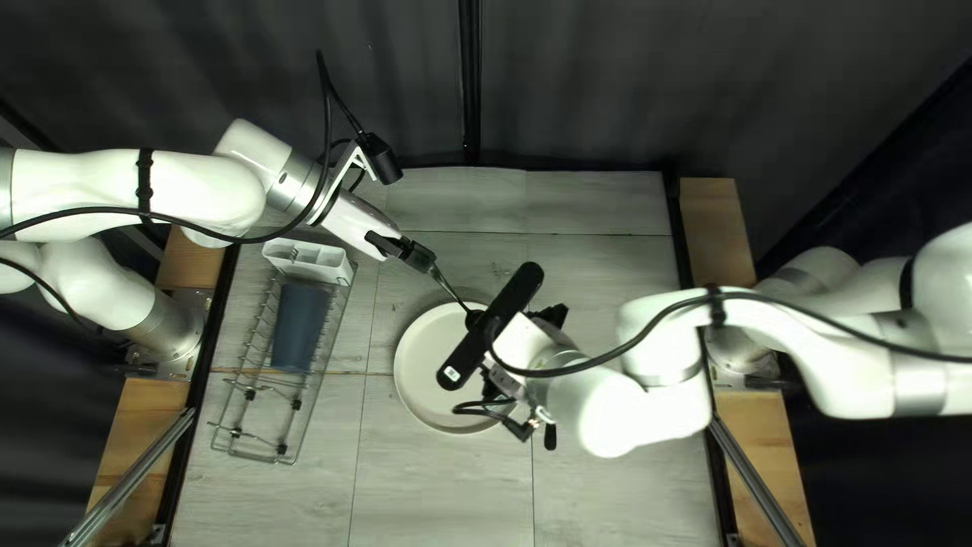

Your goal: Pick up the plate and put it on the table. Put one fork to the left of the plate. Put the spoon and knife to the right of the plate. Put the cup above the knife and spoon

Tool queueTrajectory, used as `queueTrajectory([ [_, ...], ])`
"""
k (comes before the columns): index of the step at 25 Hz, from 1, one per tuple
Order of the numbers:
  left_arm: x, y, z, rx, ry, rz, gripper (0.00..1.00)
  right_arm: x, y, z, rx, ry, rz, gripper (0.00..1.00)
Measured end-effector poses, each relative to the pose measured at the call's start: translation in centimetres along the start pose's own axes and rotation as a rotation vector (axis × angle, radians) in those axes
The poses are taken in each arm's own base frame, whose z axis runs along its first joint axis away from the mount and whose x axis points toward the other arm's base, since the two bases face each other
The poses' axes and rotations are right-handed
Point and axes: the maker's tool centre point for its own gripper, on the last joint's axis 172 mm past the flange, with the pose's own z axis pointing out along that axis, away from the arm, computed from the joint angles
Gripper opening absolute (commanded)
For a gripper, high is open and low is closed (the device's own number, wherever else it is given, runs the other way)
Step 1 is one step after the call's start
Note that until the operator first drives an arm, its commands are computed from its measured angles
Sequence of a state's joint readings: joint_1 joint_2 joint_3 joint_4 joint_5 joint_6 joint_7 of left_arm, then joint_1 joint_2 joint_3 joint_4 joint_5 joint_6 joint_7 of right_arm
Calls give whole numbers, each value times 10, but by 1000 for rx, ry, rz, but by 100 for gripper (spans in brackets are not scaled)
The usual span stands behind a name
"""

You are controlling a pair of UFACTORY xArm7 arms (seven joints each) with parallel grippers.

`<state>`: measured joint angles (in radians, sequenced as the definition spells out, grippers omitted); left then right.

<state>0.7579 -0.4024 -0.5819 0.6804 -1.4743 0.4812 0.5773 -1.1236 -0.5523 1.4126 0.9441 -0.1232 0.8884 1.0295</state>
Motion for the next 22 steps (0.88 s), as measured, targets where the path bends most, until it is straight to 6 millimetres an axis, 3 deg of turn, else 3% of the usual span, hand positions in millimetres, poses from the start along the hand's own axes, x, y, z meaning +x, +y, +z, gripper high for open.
queueTrajectory([
  [7,0,0,0,0,0,0,0,0,-13,30,-42,8,16,100],
  [22,0,0,0,0,0,0,0,6,5,58,-59,4,45,100],
])
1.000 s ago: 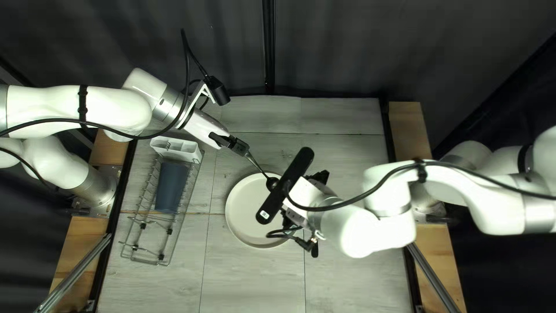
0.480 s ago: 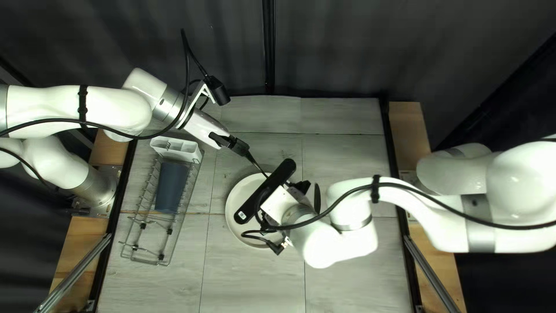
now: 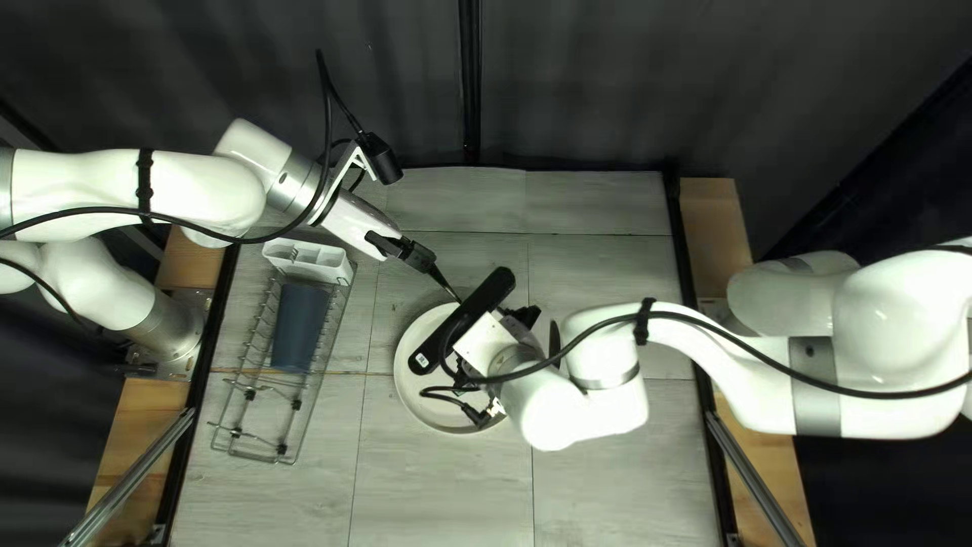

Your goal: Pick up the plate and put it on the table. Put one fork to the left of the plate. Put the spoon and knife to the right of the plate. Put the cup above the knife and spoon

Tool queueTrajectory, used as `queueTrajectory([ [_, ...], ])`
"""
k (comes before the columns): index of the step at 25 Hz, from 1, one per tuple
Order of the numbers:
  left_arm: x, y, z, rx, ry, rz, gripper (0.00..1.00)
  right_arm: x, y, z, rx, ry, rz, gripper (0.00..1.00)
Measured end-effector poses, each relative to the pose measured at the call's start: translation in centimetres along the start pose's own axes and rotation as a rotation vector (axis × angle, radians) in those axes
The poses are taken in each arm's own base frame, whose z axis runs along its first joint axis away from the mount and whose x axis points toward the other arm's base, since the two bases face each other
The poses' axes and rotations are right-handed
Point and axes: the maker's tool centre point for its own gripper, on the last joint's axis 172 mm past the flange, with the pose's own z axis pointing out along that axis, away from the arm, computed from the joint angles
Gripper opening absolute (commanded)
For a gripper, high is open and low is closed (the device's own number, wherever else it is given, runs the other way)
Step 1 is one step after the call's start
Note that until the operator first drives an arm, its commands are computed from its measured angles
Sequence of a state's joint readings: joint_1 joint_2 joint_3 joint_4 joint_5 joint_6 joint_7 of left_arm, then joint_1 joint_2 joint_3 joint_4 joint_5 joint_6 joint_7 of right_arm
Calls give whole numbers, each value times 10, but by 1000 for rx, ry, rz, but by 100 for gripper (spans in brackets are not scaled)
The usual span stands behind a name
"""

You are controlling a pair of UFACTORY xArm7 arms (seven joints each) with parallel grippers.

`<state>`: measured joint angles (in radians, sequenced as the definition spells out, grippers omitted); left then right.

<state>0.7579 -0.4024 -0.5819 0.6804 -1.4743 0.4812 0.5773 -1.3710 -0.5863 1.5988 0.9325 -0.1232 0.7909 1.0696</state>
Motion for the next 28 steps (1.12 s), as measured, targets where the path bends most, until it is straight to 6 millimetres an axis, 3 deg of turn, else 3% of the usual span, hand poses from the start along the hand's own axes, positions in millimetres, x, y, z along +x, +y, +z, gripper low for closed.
queueTrajectory([
  [7,0,0,0,0,0,0,0,1,3,10,9,-6,8,100],
  [8,0,0,0,0,0,0,0,1,2,11,10,-6,7,86],
  [9,0,0,0,0,0,0,0,1,2,12,11,-6,6,9],
  [10,0,0,0,0,0,0,0,1,1,12,11,-5,5,0],
  [19,0,0,0,0,0,0,0,1,1,13,12,-5,5,1],
  [20,0,0,0,0,0,0,59,1,1,13,12,-5,5,1],
  [21,0,0,0,0,0,0,95,1,1,13,12,-5,5,1],
  [22,0,0,0,0,0,0,100,1,1,13,12,-5,5,1],
  [28,0,0,0,0,0,0,100,1,1,13,12,-5,5,1],
])
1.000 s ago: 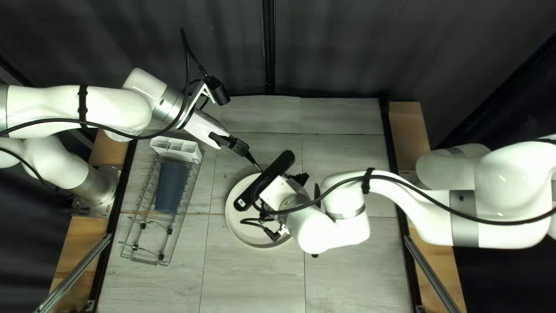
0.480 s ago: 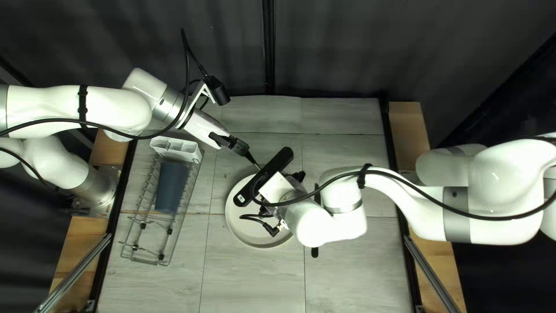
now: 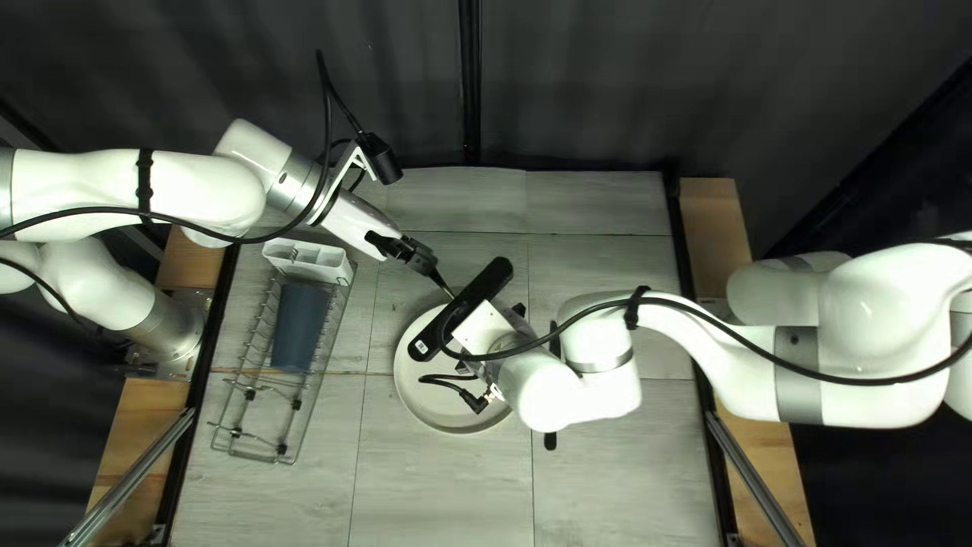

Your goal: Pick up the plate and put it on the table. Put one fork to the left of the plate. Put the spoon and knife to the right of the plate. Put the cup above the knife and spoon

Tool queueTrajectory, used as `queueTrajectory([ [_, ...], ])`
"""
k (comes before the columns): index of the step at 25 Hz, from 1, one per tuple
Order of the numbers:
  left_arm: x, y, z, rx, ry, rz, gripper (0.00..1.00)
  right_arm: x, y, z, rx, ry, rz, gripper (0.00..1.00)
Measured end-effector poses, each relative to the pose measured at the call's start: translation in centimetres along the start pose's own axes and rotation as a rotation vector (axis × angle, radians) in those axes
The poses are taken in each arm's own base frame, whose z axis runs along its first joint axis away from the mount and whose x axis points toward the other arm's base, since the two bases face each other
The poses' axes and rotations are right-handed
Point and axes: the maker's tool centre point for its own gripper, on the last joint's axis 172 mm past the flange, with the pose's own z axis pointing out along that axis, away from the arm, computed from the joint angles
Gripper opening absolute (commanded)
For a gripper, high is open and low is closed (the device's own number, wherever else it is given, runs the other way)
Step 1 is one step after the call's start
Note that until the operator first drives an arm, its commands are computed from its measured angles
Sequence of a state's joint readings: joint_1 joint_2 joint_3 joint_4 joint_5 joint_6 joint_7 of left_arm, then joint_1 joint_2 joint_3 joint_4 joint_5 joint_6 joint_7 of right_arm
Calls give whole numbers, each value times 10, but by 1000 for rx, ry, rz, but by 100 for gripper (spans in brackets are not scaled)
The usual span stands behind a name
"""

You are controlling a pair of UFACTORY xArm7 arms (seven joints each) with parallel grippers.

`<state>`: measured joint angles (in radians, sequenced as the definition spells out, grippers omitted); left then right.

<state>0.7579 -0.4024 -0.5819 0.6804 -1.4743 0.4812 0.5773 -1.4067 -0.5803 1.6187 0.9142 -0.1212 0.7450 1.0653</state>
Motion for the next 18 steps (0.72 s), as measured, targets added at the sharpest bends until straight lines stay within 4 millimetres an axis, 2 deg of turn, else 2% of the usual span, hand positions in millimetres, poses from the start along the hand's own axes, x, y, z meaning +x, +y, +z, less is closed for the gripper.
queueTrajectory([
  [12,0,0,0,0,0,0,100,-4,1,-1,-3,-2,-15,1],
  [15,0,0,0,0,0,0,100,-16,4,-10,-9,-14,-71,1],
  [18,0,0,0,0,0,0,100,-30,9,-29,-15,-32,-147,3],
])
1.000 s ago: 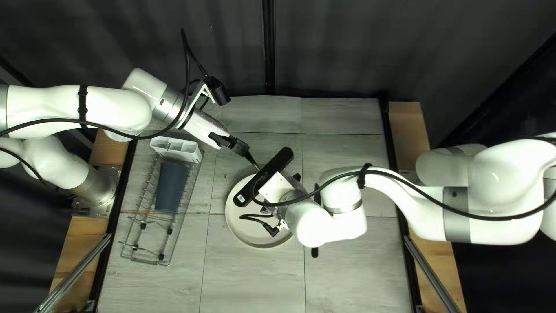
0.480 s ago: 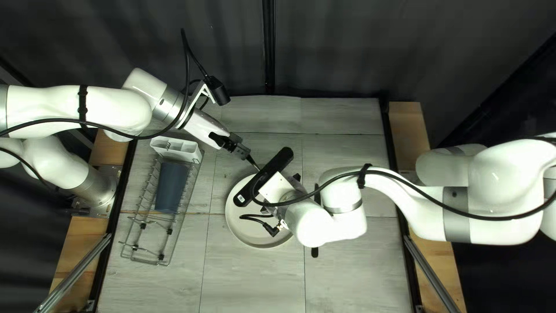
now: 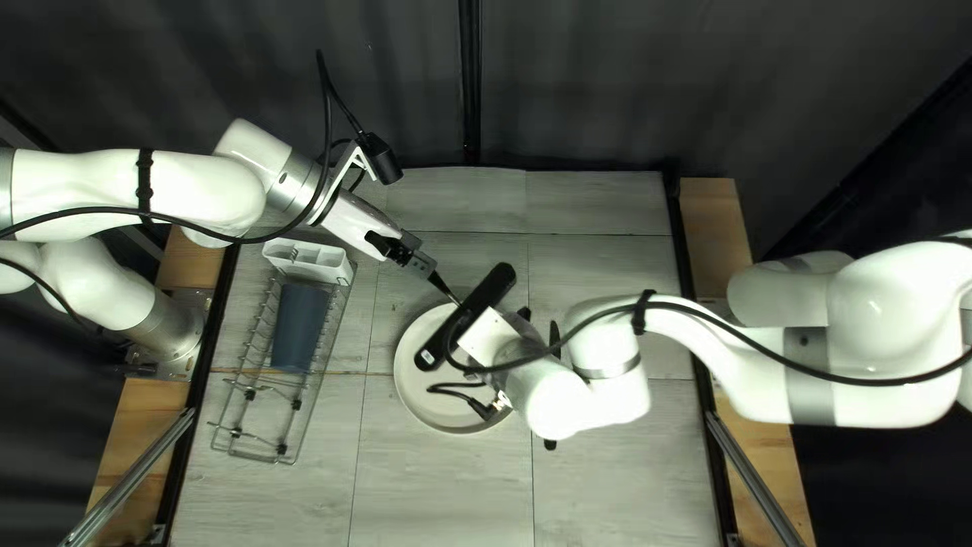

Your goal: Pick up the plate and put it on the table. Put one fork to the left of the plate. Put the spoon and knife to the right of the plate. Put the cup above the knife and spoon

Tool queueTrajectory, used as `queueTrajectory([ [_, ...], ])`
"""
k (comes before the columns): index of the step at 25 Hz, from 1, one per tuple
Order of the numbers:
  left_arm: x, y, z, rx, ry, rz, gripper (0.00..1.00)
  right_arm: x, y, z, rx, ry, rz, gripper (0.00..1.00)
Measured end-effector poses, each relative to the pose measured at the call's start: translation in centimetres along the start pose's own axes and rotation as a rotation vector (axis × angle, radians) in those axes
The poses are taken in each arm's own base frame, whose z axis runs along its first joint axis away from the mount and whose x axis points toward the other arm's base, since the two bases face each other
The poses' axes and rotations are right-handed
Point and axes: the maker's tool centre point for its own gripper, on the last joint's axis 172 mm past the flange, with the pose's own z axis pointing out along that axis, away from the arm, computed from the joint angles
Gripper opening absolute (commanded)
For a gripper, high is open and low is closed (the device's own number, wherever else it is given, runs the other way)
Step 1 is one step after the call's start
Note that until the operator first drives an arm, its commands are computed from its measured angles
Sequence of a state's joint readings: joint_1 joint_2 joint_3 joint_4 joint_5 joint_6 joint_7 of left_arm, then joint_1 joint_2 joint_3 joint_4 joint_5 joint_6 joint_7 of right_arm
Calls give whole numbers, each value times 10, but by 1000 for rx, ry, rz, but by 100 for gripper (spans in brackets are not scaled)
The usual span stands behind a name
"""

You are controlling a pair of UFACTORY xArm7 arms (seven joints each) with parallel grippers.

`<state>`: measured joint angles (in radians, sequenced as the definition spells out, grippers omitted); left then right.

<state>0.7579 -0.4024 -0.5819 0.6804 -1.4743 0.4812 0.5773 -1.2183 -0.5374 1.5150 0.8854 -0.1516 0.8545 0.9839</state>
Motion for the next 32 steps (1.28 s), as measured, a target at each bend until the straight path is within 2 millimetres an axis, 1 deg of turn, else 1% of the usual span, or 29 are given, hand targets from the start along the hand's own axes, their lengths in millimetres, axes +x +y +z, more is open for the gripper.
queueTrajectory([
  [2,0,0,0,0,0,0,100,-11,2,-16,1,-11,-61,2],
  [5,0,0,0,0,0,0,100,-32,7,-37,-6,-50,-204,0],
  [9,0,0,0,0,0,0,100,-61,14,-65,22,-117,-478,0],
  [14,0,0,0,0,0,0,100,-89,26,-89,155,-229,-889,0],
  [17,0,0,0,0,0,0,100,-101,31,-101,254,-279,-1011,0],
  [20,0,0,0,0,0,0,100,-103,31,-104,278,-288,-1033,0],
  [24,0,0,0,0,0,0,100,-106,31,-103,285,-293,-1060,0],
  [27,0,0,0,0,0,0,100,-119,28,-97,342,-327,-1196,0],
  [32,0,0,0,0,0,0,100,-135,38,-94,505,-428,-1496,0],
])
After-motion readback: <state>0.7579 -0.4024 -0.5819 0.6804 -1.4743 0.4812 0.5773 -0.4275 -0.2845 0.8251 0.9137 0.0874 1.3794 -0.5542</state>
